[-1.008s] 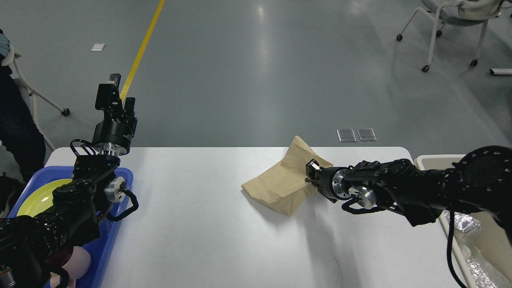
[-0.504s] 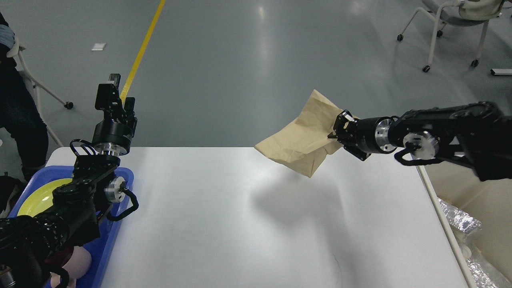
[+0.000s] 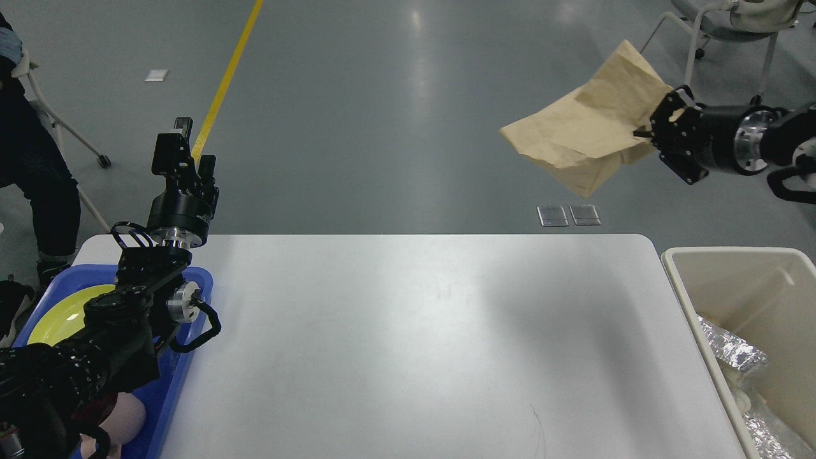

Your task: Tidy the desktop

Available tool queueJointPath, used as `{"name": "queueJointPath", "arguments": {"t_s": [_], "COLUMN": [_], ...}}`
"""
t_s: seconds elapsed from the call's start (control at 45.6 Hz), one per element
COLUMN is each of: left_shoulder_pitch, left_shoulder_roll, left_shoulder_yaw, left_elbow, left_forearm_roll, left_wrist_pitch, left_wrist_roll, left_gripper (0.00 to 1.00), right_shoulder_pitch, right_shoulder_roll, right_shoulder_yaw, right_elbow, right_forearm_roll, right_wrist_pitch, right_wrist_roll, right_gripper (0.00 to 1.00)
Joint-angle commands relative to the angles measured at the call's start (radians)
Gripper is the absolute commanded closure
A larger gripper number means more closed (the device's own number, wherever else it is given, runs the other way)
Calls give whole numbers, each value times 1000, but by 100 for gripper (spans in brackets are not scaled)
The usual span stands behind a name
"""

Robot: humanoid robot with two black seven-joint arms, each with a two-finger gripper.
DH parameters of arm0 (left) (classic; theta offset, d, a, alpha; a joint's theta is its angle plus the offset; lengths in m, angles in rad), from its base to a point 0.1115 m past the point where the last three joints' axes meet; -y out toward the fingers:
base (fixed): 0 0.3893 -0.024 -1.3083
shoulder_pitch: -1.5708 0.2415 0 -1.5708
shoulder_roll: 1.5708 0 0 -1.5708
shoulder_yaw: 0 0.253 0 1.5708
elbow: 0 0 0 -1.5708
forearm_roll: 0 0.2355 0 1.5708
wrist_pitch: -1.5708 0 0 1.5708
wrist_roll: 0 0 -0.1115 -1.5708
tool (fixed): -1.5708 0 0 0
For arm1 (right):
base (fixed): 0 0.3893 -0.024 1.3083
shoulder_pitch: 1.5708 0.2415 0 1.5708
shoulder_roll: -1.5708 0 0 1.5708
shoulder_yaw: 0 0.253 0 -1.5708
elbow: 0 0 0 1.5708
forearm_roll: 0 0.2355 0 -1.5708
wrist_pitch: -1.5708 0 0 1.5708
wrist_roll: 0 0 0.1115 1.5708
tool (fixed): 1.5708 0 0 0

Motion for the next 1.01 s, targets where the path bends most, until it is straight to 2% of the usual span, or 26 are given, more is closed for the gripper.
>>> {"name": "queueJointPath", "arguments": {"t_s": [0.0, 0.131, 0.329, 0.57, 0.657, 0.723, 0.767, 0.986], "left_shoulder_pitch": [0, 0, 0, 0, 0, 0, 0, 0], "left_shoulder_roll": [0, 0, 0, 0, 0, 0, 0, 0], "left_shoulder_yaw": [0, 0, 0, 0, 0, 0, 0, 0], "left_elbow": [0, 1, 0, 0, 0, 0, 1, 0], "left_forearm_roll": [0, 0, 0, 0, 0, 0, 0, 0], "left_wrist_pitch": [0, 0, 0, 0, 0, 0, 0, 0], "left_wrist_roll": [0, 0, 0, 0, 0, 0, 0, 0], "left_gripper": [3, 3, 3, 3, 3, 3, 3, 3], "right_shoulder_pitch": [-133, -282, -506, -723, -766, -801, -819, -824], "right_shoulder_roll": [-36, -96, -96, -89, -67, -49, -42, -15], "right_shoulder_yaw": [-39, -24, -10, 93, 111, 125, 136, 173], "right_elbow": [-50, -83, -223, -355, -393, -413, -427, -439], "right_forearm_roll": [1, 0, 4, -2, 0, -2, 0, 0], "right_wrist_pitch": [-119, -229, -335, -366, -366, -369, -368, -361], "right_wrist_roll": [1, 2, 2, 2, 2, 2, 4, 2], "right_gripper": [100, 100, 100, 99, 52, 30, 1, 0]}}
